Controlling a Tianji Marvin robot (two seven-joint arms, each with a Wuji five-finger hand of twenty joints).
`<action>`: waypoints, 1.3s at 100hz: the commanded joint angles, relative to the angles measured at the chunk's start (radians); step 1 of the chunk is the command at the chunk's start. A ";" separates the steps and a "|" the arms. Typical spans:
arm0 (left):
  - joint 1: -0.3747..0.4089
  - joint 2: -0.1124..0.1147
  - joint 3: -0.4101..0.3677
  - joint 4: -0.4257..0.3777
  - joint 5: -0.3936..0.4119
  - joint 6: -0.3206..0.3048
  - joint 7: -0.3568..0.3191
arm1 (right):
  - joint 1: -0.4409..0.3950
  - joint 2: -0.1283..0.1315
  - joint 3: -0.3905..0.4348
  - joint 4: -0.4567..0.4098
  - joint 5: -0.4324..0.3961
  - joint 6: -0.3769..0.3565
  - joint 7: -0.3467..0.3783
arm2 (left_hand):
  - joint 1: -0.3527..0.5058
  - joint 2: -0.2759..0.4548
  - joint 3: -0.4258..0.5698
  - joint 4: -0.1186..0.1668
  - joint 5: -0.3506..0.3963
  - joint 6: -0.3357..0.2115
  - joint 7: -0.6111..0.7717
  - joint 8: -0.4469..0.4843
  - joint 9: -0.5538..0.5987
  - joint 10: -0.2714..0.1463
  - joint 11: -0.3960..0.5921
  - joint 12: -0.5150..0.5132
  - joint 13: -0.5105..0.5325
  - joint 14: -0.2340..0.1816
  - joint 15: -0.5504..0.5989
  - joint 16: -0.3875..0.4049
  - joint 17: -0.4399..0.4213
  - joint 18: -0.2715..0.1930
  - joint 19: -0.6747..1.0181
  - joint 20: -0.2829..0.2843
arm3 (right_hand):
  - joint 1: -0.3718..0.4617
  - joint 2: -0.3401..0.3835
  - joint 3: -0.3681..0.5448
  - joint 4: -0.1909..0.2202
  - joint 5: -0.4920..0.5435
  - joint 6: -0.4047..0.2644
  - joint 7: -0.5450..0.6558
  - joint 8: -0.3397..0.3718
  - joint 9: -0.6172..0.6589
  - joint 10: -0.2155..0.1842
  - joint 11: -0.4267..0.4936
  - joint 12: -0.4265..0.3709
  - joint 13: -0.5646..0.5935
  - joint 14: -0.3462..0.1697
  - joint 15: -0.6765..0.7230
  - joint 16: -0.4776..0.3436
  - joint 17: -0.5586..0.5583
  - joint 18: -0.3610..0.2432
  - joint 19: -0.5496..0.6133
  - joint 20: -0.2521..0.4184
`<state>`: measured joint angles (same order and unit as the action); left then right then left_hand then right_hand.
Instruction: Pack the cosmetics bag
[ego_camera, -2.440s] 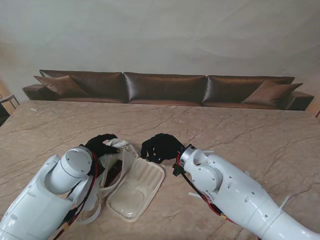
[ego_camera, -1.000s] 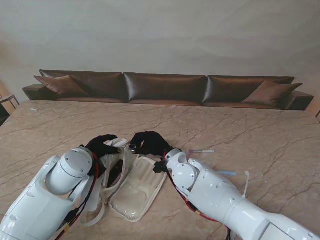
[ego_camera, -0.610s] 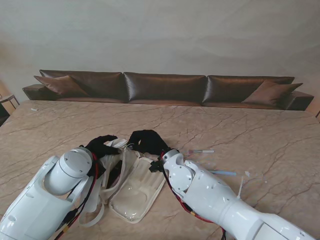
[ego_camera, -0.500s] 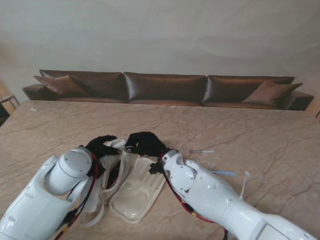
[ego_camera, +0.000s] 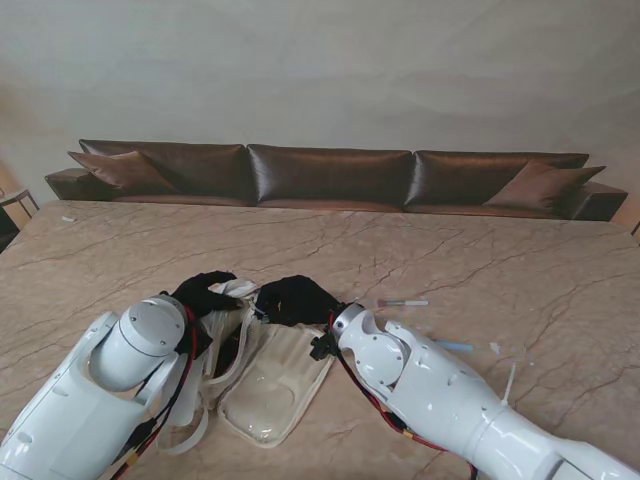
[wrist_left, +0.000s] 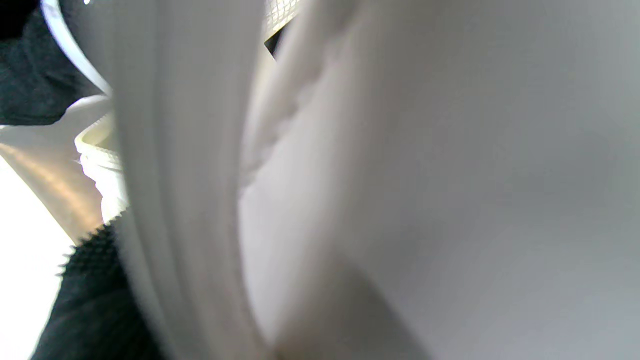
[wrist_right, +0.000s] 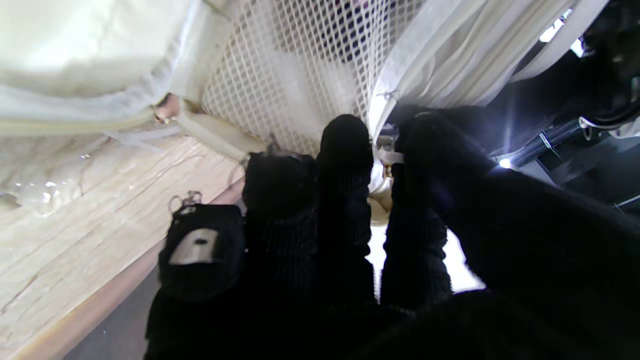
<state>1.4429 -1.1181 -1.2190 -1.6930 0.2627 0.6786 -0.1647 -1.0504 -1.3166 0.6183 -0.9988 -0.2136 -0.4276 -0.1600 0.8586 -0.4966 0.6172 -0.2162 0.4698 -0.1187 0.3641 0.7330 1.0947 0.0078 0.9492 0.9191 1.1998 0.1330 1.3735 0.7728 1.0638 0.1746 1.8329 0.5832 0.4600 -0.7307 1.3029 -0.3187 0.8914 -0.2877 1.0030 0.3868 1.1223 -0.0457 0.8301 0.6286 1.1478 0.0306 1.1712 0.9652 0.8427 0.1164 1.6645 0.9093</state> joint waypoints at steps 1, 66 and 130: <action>0.012 -0.005 0.000 -0.006 -0.004 0.008 -0.010 | -0.007 0.006 -0.006 0.000 -0.008 0.007 0.007 | 0.043 0.102 0.069 0.012 0.105 0.066 0.761 0.019 0.041 -0.143 0.026 -0.030 0.071 0.000 0.121 0.034 0.023 -0.050 0.219 0.002 | 0.036 -0.001 0.045 0.034 0.046 -0.089 0.015 0.025 0.044 -0.001 0.030 0.004 0.054 0.014 0.040 0.010 0.034 -0.007 0.091 0.004; 0.021 -0.001 -0.004 -0.019 -0.002 -0.004 -0.021 | 0.003 -0.019 -0.022 0.052 0.142 -0.013 0.097 | 0.022 0.097 0.082 0.009 0.102 0.064 0.756 0.017 0.031 -0.138 0.026 -0.031 0.070 0.009 0.106 0.033 0.021 -0.042 0.207 -0.003 | -0.041 0.157 -0.094 0.020 -0.004 -0.043 0.015 0.071 -0.009 0.009 0.051 -0.016 -0.008 0.052 0.009 0.012 -0.038 0.009 0.092 0.021; 0.045 0.035 -0.029 -0.046 0.154 -0.162 -0.097 | -0.003 -0.022 -0.007 0.043 0.157 0.032 0.090 | -0.483 0.125 -0.102 0.186 -0.111 0.166 0.124 -0.318 -0.548 -0.037 -0.470 -0.349 -0.467 0.134 -0.707 0.079 -0.568 0.191 -0.417 0.052 | -0.061 0.223 -0.106 0.064 -0.031 -0.079 0.010 0.335 -0.057 0.000 0.108 0.024 -0.038 0.053 0.046 0.026 -0.063 -0.003 0.109 0.035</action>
<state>1.4786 -1.0890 -1.2385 -1.7209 0.4160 0.5283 -0.2501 -1.0526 -1.3341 0.6128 -0.9537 -0.0585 -0.3995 -0.0731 0.4314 -0.4318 0.5915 -0.0295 0.3300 -0.0324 0.4743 0.4675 0.6402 0.0121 0.5489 0.6227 0.8109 0.2596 0.7419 0.8884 0.5733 0.3305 1.4720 0.5883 0.3872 -0.5592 1.1940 -0.2996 0.8368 -0.3047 0.9773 0.6774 1.0938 -0.0348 0.8970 0.6447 1.1073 0.0582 1.1889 0.9804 0.7776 0.1338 1.6905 0.9237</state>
